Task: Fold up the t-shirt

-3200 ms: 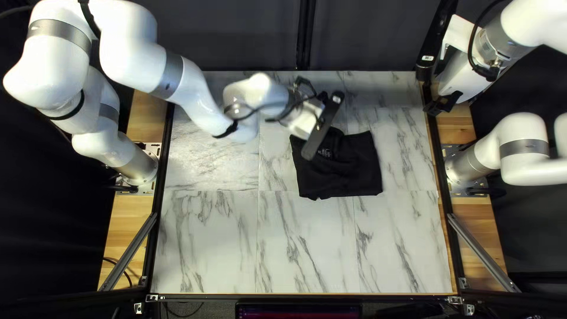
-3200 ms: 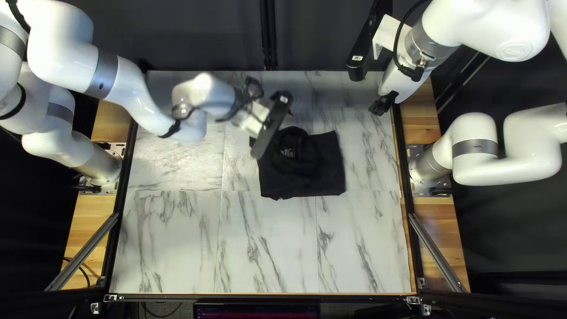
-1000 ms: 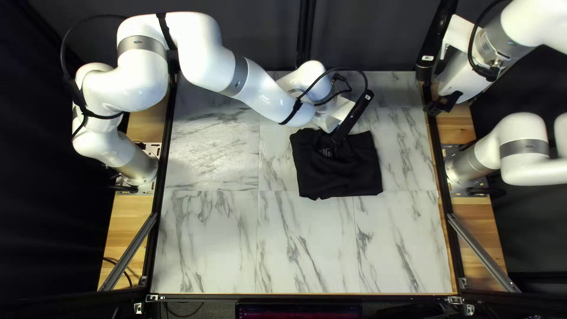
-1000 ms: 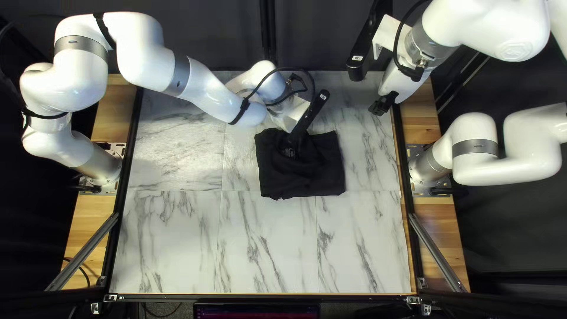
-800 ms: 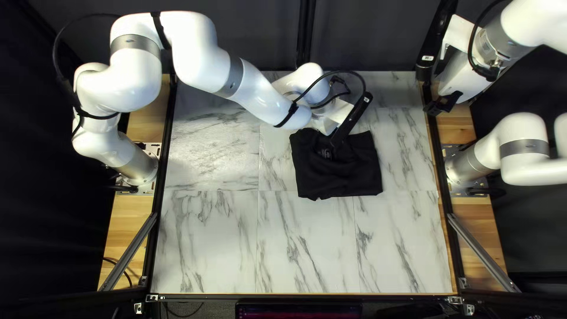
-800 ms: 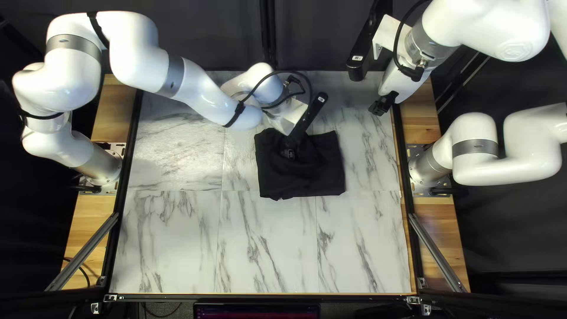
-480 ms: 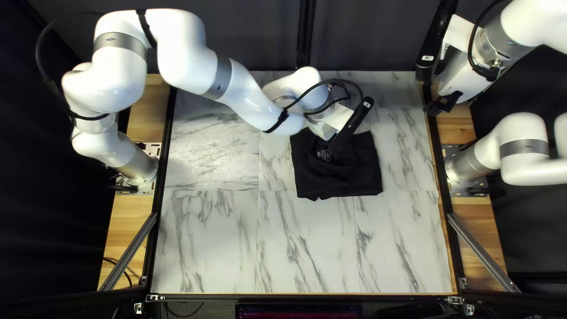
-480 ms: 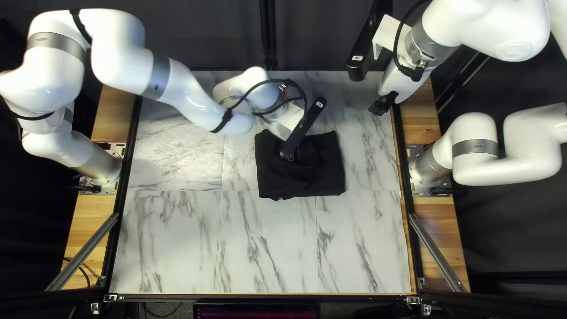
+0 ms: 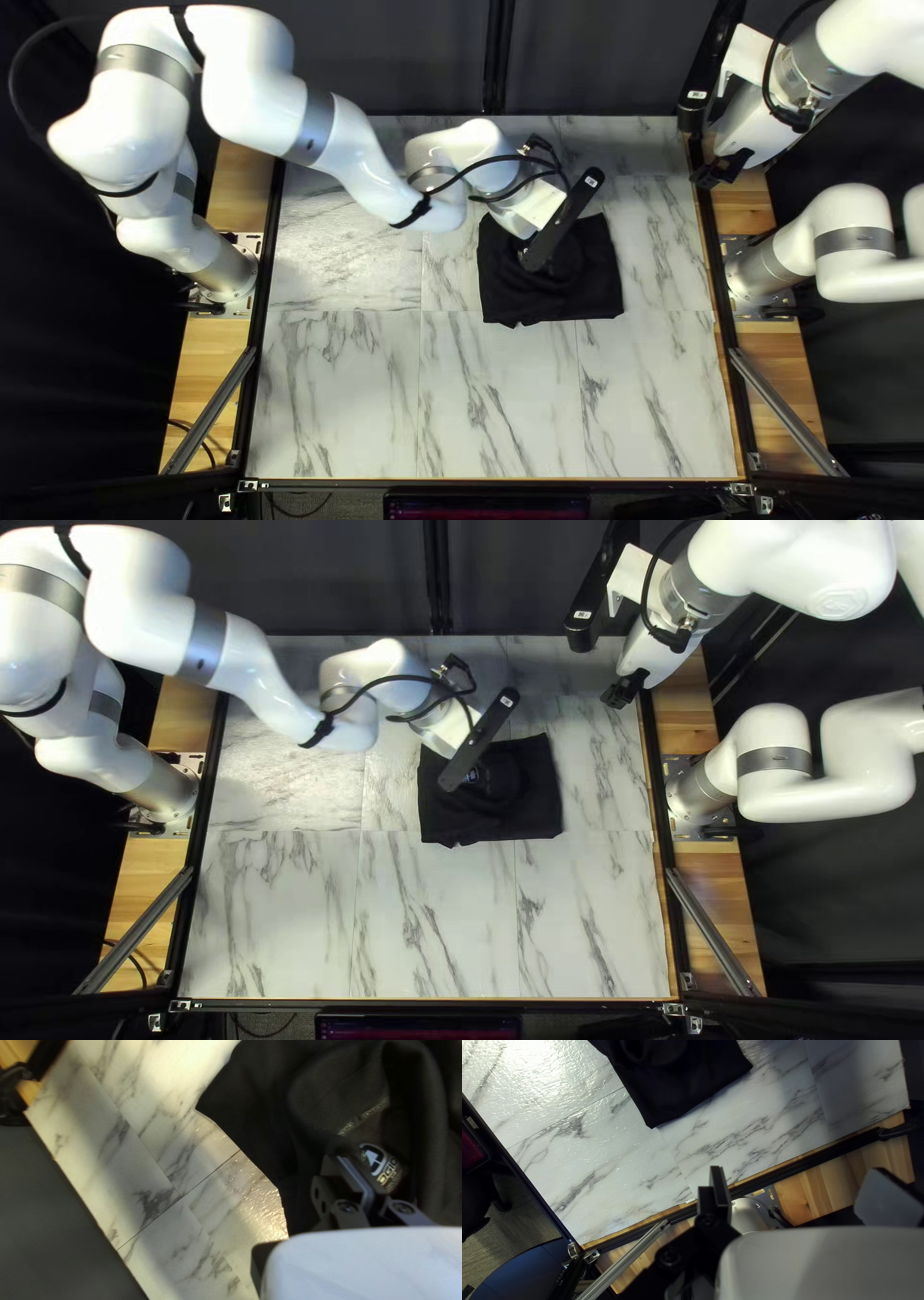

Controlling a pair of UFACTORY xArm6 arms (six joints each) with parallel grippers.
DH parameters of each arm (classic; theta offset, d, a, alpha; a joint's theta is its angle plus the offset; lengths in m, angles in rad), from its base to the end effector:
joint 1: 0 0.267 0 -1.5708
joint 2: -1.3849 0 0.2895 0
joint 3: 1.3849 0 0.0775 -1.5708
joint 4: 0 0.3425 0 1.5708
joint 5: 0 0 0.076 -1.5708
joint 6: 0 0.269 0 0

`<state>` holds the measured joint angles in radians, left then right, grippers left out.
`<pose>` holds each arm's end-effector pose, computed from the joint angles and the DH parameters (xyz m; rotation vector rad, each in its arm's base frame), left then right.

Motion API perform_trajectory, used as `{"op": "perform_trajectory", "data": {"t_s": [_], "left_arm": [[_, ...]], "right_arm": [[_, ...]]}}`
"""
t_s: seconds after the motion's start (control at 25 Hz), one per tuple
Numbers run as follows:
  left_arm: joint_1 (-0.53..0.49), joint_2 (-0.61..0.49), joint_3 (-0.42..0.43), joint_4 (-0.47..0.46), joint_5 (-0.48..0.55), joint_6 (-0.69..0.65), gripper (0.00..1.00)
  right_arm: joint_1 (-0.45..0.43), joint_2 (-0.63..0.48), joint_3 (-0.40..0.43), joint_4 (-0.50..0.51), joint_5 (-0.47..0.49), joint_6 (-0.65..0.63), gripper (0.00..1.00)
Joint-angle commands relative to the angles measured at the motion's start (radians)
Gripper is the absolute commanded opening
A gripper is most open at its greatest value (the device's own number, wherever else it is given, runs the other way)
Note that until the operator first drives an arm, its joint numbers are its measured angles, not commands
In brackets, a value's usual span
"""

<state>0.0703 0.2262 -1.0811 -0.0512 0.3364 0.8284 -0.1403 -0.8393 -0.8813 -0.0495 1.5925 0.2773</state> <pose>0.6231 0.0430 0.1700 -2.6793 0.9997 -0.7015 0.2564 -0.0497 0.3679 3.0259 -0.6479 0.2032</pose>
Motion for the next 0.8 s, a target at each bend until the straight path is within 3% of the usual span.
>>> {"op": "perform_trajectory", "data": {"t_s": [0.04, 0.36, 0.8], "left_arm": [[-0.01, -0.028, 0.016, 0.012, -0.023, -0.01, 0.0], [-0.017, -0.048, 0.0, 0.002, -0.033, 0.013, 0.0], [-0.027, -0.106, 0.031, 0.085, -0.068, -0.085, 0.0]], "right_arm": [[0.0, 0.0, 0.0, 0.0, 0.0, 0.0, 1.0], [0.0, 0.0, 0.0, 0.0, 0.0, 0.0, 1.0], [0.0, 0.0, 0.0, 0.0, 0.0, 0.0, 1.0]]}}
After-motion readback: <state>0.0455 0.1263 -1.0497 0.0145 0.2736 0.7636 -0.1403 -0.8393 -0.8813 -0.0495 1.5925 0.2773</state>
